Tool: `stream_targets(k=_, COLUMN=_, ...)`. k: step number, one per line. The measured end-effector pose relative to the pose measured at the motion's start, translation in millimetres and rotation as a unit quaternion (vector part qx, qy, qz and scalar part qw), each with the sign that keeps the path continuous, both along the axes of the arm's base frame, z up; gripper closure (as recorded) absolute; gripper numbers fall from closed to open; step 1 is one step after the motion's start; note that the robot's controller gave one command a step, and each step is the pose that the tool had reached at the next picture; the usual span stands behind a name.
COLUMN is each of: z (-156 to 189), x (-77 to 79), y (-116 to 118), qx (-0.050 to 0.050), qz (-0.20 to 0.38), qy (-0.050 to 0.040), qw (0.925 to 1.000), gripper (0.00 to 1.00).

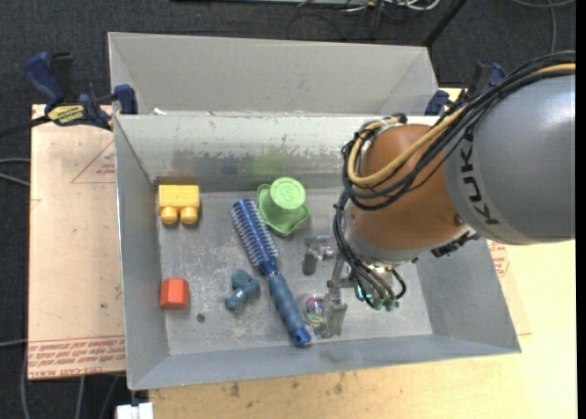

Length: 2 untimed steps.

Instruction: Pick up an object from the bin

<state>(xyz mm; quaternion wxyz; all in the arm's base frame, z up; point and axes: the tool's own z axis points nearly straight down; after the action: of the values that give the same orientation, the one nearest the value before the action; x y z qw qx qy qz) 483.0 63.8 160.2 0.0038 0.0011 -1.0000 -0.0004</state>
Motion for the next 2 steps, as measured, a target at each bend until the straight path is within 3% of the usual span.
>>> stream_targets(k=1, z=-93, x=28.7, y=72, qx=0.001, qz=0.1, qy=-0.0023, qw=0.995, gripper=0.0)
stream_targets(k=2, z=-90, x=52.0, y=126, qx=0.002, qz=0.124, qy=-0.0063, qw=0.9923, gripper=0.0)
